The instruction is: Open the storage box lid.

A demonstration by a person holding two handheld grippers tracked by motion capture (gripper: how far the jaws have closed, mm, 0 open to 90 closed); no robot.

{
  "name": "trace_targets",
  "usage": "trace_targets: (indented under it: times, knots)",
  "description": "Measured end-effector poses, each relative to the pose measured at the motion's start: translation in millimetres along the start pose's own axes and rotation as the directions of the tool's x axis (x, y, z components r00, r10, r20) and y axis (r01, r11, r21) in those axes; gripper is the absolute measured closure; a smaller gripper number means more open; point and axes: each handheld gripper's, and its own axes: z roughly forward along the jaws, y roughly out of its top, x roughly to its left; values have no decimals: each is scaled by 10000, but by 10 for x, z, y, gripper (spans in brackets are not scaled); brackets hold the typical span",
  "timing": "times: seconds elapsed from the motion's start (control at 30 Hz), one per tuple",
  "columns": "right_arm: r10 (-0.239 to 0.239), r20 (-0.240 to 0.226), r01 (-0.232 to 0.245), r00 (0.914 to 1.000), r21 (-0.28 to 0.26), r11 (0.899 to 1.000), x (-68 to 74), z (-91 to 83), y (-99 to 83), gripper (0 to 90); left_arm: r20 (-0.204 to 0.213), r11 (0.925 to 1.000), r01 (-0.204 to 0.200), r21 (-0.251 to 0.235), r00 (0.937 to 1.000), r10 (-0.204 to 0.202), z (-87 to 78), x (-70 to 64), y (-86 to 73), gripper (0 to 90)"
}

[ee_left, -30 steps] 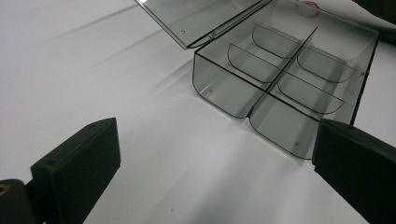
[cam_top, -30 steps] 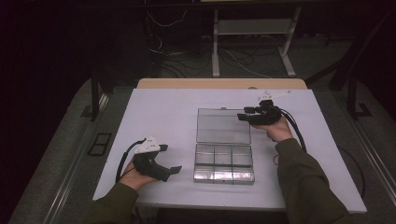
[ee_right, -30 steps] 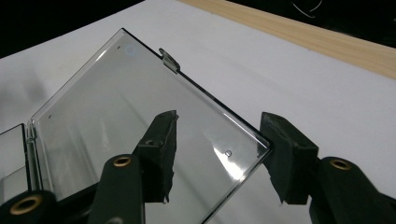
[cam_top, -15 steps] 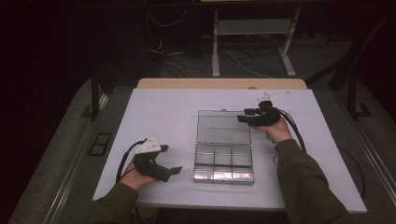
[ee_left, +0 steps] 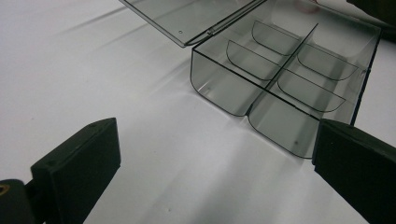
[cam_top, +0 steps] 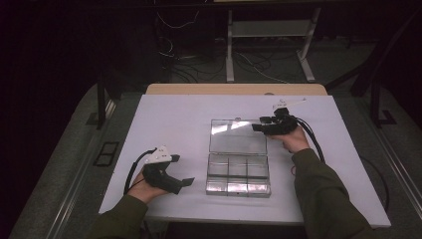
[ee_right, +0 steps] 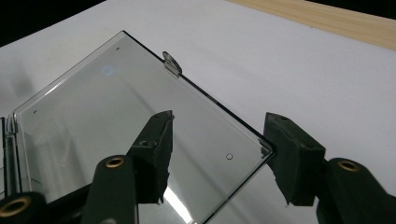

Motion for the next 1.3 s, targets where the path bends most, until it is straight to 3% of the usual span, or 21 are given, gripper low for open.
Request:
trace_targets:
  times: [1.3]
  knots:
    - [378,18,-378,9993,704,9968,-64,149,-124,412,20,10000,11,-38,10000,-11,-10,3,-3,5]
